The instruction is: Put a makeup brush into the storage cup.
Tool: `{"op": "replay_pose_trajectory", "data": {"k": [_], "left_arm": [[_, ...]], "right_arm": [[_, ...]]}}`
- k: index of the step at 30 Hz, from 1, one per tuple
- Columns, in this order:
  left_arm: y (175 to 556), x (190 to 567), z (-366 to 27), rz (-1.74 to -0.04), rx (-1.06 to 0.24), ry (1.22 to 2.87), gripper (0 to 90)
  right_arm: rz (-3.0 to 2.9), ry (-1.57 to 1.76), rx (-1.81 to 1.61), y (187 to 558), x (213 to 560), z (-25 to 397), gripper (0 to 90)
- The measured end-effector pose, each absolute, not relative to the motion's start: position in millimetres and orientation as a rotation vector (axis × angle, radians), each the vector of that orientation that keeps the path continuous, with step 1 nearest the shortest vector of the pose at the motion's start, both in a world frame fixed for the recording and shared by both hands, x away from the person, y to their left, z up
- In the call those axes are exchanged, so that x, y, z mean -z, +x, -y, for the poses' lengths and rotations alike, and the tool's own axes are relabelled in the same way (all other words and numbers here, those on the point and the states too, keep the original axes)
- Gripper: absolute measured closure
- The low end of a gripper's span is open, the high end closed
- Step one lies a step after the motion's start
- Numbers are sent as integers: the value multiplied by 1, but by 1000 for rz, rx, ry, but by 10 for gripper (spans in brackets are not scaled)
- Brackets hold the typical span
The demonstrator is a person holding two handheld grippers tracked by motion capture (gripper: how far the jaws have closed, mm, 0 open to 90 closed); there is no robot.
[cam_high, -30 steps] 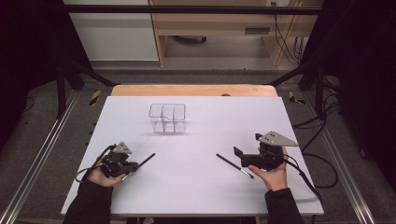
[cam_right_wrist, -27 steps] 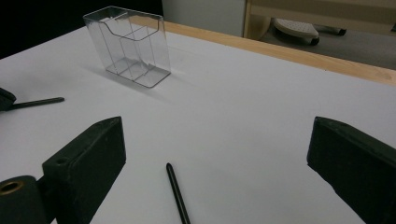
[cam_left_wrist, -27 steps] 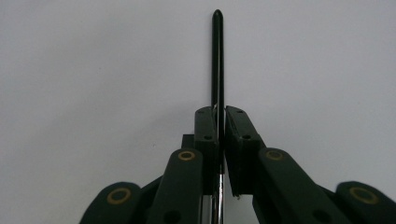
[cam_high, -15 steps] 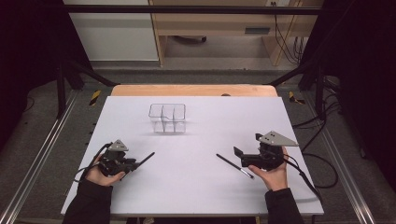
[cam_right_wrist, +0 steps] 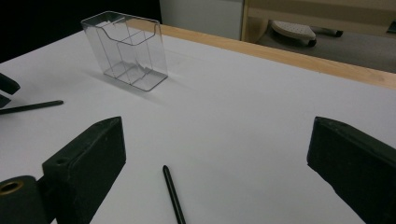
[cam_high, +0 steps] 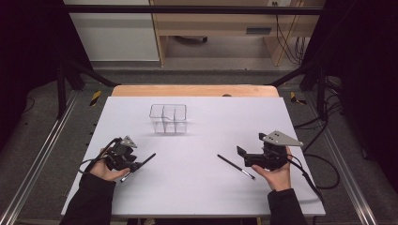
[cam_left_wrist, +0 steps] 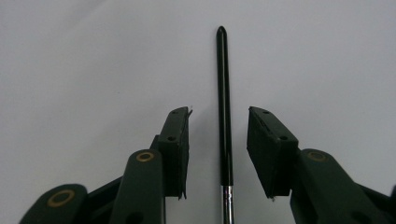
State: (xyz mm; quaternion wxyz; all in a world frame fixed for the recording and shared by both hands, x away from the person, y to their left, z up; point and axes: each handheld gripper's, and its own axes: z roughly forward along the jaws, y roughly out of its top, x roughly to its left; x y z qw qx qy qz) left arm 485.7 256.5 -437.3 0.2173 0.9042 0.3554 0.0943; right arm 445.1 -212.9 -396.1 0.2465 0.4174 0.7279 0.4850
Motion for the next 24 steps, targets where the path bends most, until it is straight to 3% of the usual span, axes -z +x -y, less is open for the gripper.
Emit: {"op": "replay_pose_trajectory", "data": {"k": [8,24], "left_arm": [[489,442,-246,-979,-249,2588,644],[483,449,-252,-1036,-210,2583,744]], "right_arm": [[-1987,1141,-1329,444,395,214,49],[-1996,1142,-1325,445,396,212,47]]}}
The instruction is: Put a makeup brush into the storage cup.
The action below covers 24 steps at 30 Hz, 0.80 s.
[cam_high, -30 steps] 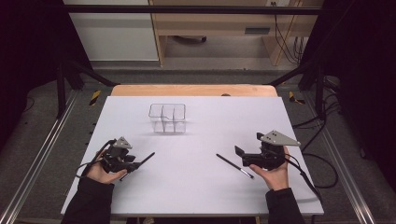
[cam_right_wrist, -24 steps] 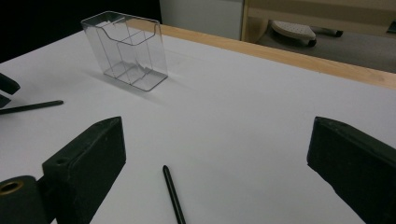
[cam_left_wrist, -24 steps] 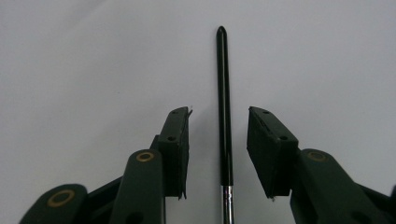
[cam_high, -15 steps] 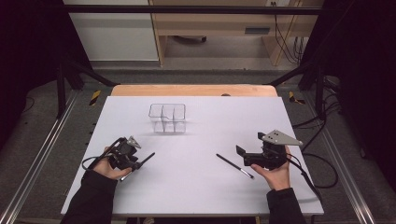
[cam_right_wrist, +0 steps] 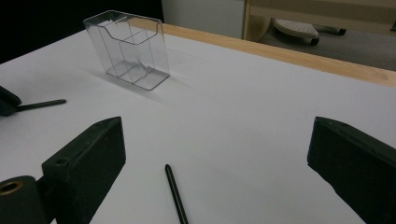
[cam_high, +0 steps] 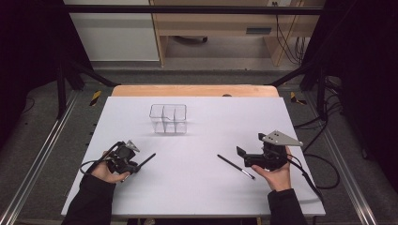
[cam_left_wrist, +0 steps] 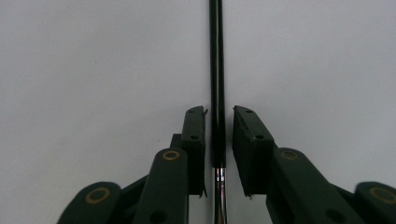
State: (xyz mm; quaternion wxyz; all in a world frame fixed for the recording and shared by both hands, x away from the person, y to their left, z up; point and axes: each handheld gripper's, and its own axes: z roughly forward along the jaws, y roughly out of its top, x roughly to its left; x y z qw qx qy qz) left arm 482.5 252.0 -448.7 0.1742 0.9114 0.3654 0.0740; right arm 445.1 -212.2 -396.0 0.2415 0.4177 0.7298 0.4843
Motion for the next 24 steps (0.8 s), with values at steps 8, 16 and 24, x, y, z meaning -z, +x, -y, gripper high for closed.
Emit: {"op": "replay_pose_trajectory", "data": {"k": [8,16,24], "left_arm": [[481,449,-248,-1039,-211,2600,817],[480,448,-246,-1023,-230,2618,833],[479,448,-246,-998,-248,2621,834]], "right_arm": [[-2000,1143,-1324,445,396,211,44],[-2006,1140,-1318,445,397,210,43],[-2008,1138,-1320,445,397,210,43]]}}
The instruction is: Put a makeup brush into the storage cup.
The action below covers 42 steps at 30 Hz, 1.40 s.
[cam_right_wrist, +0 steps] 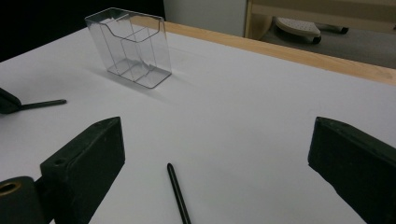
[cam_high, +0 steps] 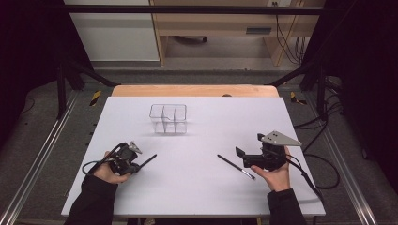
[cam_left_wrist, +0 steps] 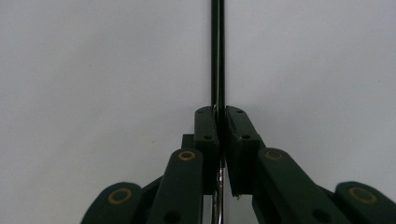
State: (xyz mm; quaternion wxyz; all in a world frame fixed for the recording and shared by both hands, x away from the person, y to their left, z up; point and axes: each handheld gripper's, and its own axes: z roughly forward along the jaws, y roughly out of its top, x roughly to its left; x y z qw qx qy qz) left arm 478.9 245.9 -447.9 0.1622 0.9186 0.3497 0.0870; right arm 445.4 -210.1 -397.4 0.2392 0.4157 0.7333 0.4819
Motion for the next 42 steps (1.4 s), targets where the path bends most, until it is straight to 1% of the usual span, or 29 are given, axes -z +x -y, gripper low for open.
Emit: {"op": "replay_pose_trajectory", "data": {"k": [5,15,25,42], "left_arm": [[477,442,-247,-980,-277,2586,835],[468,425,-247,-924,-370,2467,835],[462,413,-243,-859,-370,2389,835],[455,399,-230,-744,-357,2322,835]], "right_arm": [[-2008,1140,-1319,445,398,209,43],[-2007,1138,-1321,445,398,209,43],[-2022,1124,-1312,446,398,206,43],[-2070,1059,-1281,448,393,197,59]]}}
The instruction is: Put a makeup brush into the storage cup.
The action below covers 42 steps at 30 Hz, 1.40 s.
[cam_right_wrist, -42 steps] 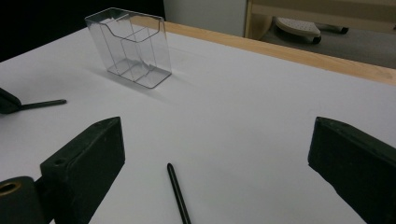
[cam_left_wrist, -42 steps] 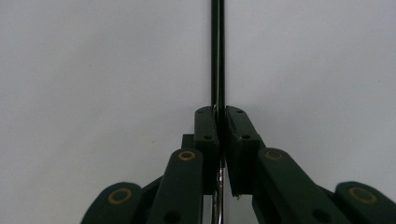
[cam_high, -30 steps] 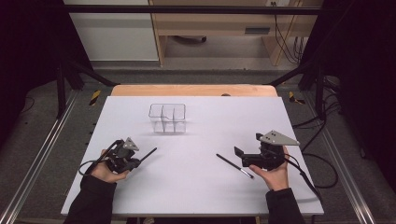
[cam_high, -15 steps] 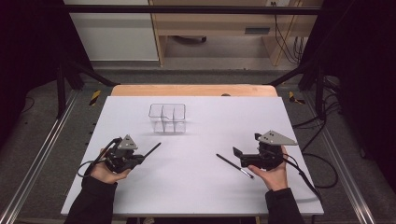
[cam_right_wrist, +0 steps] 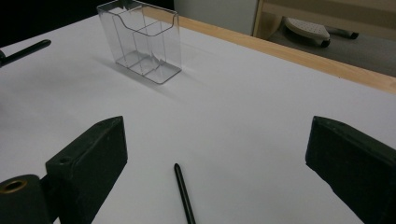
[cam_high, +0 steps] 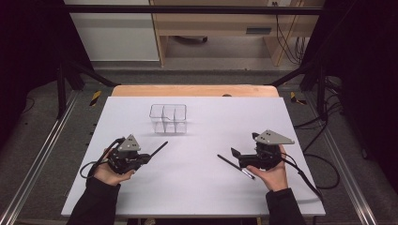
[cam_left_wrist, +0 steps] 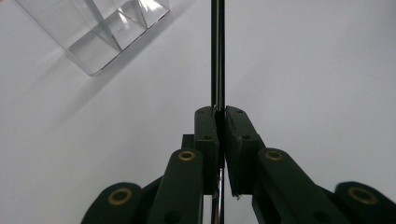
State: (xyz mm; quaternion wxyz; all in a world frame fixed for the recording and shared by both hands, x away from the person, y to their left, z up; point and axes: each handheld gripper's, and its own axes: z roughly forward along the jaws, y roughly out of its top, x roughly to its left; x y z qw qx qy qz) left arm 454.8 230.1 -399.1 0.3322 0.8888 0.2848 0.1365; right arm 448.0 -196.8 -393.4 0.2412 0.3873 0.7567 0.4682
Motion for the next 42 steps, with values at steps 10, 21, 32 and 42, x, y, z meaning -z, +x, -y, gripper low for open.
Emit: {"op": "replay_pose_trajectory", "data": {"k": [10,21,32,42], "left_arm": [[457,393,-221,-690,-341,2311,835],[459,380,-205,-608,-338,2323,835],[460,371,-181,-520,-331,2359,835],[463,369,-165,-465,-322,2396,835]], "right_arm": [[-2107,975,-1220,451,378,178,62],[-2161,887,-1127,450,365,167,72],[-2221,772,-1016,447,352,147,75],[-2278,689,-943,445,351,128,76]]}}
